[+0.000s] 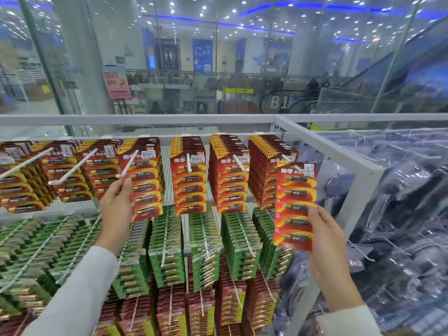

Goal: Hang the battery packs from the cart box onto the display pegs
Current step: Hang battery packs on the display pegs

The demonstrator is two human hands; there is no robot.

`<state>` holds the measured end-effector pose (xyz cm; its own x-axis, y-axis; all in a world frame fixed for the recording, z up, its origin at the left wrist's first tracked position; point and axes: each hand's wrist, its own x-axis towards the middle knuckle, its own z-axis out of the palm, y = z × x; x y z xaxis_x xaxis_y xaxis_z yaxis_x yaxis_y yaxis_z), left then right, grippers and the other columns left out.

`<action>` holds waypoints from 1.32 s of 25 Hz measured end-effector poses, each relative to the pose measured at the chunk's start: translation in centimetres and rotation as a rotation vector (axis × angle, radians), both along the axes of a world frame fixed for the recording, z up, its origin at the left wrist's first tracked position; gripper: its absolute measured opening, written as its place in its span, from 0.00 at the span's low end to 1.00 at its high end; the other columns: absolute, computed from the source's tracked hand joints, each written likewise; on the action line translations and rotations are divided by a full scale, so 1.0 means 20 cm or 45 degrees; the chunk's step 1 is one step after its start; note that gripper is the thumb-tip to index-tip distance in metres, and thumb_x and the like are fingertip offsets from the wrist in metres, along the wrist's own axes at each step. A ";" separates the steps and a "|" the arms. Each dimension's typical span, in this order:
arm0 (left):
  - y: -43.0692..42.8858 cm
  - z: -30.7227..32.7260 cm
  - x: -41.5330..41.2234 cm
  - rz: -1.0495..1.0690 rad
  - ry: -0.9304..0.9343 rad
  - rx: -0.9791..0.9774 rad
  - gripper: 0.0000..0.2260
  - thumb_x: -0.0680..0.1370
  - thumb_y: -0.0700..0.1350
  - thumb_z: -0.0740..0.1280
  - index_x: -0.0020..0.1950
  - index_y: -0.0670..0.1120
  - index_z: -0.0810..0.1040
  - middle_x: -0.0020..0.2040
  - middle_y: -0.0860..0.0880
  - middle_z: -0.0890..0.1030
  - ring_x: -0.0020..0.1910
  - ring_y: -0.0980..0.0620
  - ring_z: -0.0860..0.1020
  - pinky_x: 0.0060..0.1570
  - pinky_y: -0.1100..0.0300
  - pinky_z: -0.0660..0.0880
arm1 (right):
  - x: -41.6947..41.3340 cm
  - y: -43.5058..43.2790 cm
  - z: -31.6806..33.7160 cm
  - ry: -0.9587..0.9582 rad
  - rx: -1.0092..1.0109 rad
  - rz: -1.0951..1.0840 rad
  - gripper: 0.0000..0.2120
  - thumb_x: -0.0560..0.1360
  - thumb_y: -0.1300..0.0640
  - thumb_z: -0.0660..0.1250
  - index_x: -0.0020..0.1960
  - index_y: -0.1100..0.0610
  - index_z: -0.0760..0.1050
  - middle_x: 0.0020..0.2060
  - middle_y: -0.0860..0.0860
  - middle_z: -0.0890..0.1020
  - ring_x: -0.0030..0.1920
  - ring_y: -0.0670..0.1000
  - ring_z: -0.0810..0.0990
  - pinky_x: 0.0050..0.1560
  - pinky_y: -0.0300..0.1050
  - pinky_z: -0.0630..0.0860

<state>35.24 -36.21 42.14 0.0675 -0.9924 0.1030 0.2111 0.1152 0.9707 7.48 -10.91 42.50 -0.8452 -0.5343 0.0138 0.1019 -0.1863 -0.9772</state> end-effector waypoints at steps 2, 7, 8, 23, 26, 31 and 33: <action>0.00 0.00 0.00 0.013 -0.006 0.004 0.08 0.86 0.51 0.63 0.60 0.54 0.80 0.51 0.53 0.87 0.47 0.53 0.87 0.44 0.54 0.82 | -0.04 -0.09 0.00 0.013 0.031 0.007 0.11 0.85 0.51 0.60 0.55 0.49 0.81 0.46 0.50 0.88 0.45 0.53 0.87 0.43 0.49 0.81; 0.00 0.01 -0.01 0.044 0.011 0.002 0.06 0.86 0.50 0.63 0.59 0.52 0.79 0.51 0.52 0.86 0.45 0.54 0.87 0.40 0.56 0.82 | -0.14 -0.28 -0.02 0.060 0.130 0.013 0.10 0.86 0.49 0.59 0.57 0.49 0.78 0.48 0.49 0.86 0.44 0.48 0.86 0.40 0.43 0.78; 0.00 0.01 0.00 0.049 0.014 -0.001 0.06 0.86 0.50 0.64 0.58 0.53 0.79 0.51 0.52 0.86 0.44 0.54 0.87 0.39 0.57 0.82 | -0.15 -0.30 -0.03 0.068 0.127 0.010 0.09 0.85 0.48 0.59 0.57 0.48 0.77 0.48 0.48 0.86 0.44 0.47 0.86 0.40 0.42 0.78; 0.37 -0.52 0.17 0.056 -0.183 -0.081 0.11 0.85 0.48 0.64 0.65 0.49 0.80 0.59 0.52 0.84 0.59 0.50 0.83 0.57 0.56 0.81 | 0.11 0.14 -0.50 0.184 0.373 -0.128 0.11 0.83 0.51 0.65 0.64 0.49 0.77 0.58 0.40 0.81 0.58 0.41 0.80 0.60 0.39 0.74; 0.64 -0.66 0.13 -0.080 -0.171 -0.017 0.12 0.86 0.45 0.63 0.66 0.43 0.79 0.58 0.48 0.85 0.52 0.52 0.85 0.49 0.64 0.83 | 0.22 0.41 -0.70 0.067 0.443 -0.183 0.08 0.83 0.53 0.66 0.60 0.51 0.80 0.53 0.43 0.84 0.54 0.43 0.83 0.54 0.39 0.79; 1.08 -0.93 -0.11 -0.528 -0.264 0.202 0.06 0.84 0.44 0.64 0.57 0.49 0.81 0.54 0.50 0.86 0.46 0.54 0.86 0.46 0.65 0.83 | 0.26 0.88 -1.02 -0.196 0.609 -0.403 0.07 0.81 0.55 0.68 0.57 0.53 0.82 0.53 0.47 0.85 0.56 0.50 0.82 0.61 0.51 0.77; 1.28 -1.06 -0.28 -0.701 -0.354 0.264 0.06 0.84 0.44 0.65 0.57 0.51 0.82 0.56 0.46 0.85 0.51 0.46 0.85 0.49 0.57 0.83 | 0.22 1.09 -1.14 -0.308 0.666 -0.491 0.04 0.81 0.57 0.68 0.54 0.52 0.81 0.51 0.50 0.85 0.52 0.52 0.83 0.56 0.49 0.76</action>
